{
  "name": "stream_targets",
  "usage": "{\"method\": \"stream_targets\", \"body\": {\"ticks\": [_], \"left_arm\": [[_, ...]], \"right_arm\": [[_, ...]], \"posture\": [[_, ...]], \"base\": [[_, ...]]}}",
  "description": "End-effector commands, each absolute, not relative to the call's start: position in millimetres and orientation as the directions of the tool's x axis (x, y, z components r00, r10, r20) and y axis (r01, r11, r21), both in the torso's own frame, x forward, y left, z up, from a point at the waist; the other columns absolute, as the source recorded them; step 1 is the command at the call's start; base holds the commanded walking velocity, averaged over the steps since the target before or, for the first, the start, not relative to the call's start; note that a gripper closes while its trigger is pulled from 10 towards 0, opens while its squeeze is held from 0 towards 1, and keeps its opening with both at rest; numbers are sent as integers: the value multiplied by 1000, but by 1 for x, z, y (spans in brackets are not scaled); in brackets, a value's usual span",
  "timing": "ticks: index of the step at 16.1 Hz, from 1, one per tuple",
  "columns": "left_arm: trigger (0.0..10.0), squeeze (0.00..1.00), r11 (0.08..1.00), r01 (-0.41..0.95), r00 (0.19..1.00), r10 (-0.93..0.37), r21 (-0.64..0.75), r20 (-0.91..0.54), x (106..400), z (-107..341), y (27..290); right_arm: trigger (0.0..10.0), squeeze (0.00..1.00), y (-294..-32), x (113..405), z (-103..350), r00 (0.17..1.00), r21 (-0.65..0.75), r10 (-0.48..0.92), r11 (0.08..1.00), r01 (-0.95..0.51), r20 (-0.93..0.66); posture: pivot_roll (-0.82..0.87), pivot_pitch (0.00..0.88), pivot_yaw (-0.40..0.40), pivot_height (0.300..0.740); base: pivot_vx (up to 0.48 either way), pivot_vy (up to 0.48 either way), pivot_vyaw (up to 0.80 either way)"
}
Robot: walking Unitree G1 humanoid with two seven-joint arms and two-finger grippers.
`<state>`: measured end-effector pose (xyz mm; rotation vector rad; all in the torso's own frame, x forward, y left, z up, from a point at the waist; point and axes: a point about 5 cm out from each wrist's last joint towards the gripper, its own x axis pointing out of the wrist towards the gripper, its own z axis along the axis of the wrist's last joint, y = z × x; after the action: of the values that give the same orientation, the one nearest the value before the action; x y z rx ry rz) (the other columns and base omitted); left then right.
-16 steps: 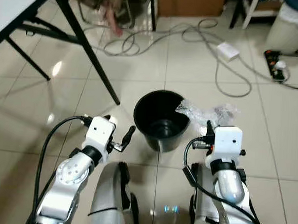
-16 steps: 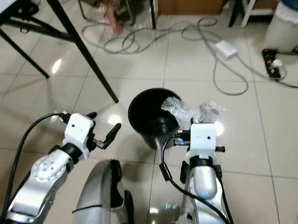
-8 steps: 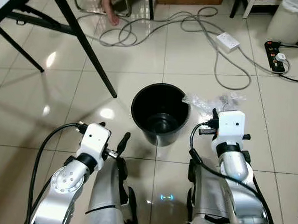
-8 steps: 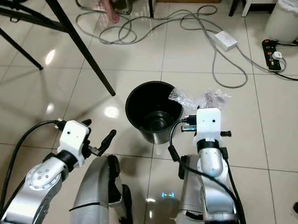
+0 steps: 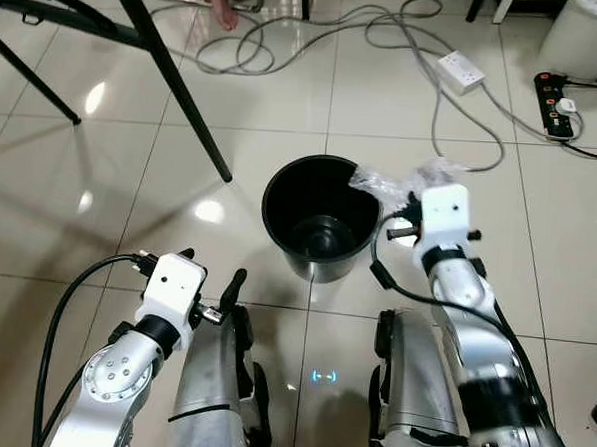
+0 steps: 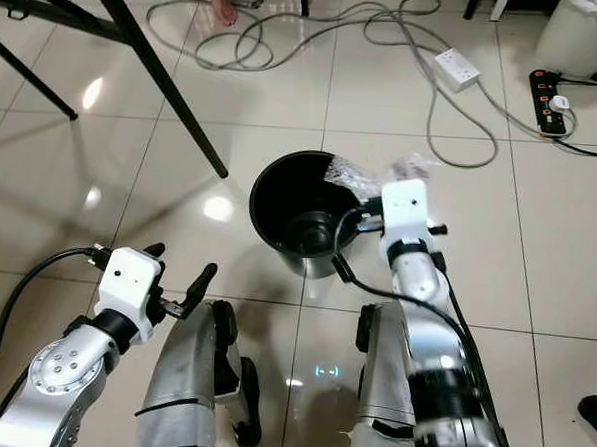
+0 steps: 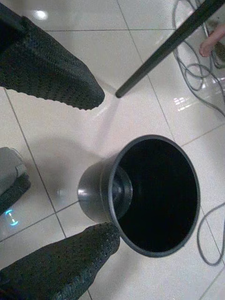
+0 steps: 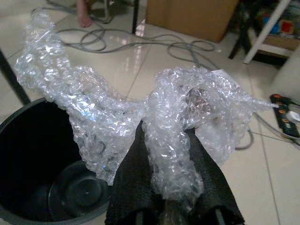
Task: Picking trash to rubbish bin
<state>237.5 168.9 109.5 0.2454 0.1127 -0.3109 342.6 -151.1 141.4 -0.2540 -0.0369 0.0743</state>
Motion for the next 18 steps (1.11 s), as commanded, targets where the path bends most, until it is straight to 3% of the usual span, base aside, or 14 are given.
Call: {"method": "stream_targets", "body": {"ticks": [1, 7, 15, 18], "left_arm": [[10000, 0, 927, 289, 952, -254, 239, -168, 231, 108, 178], [10000, 0, 929, 280, 953, -238, 244, -188, 224, 107, 182], [10000, 0, 931, 258, 958, -212, 257, -193, 219, 108, 184], [10000, 0, 932, 253, 958, -204, 259, -201, 217, 107, 185]], "right_arm": [[10000, 0, -147, 345, 138, 995, -245, 99, 965, -92, 17], [10000, 0, -139, 366, 143, 992, -220, 124, 969, -115, 29], [10000, 0, -79, 381, 150, 976, -139, 218, 967, -212, 27], [10000, 0, -71, 380, 148, 972, -148, 235, 962, -228, 31]], "posture": [[108, 392, 114, 562], [128, 400, 112, 562], [153, 398, 94, 562], [153, 399, 91, 562]], "base": [[0, 0, 0], [0, 0, 0], [0, 0, 0], [0, 0, 0]]}}
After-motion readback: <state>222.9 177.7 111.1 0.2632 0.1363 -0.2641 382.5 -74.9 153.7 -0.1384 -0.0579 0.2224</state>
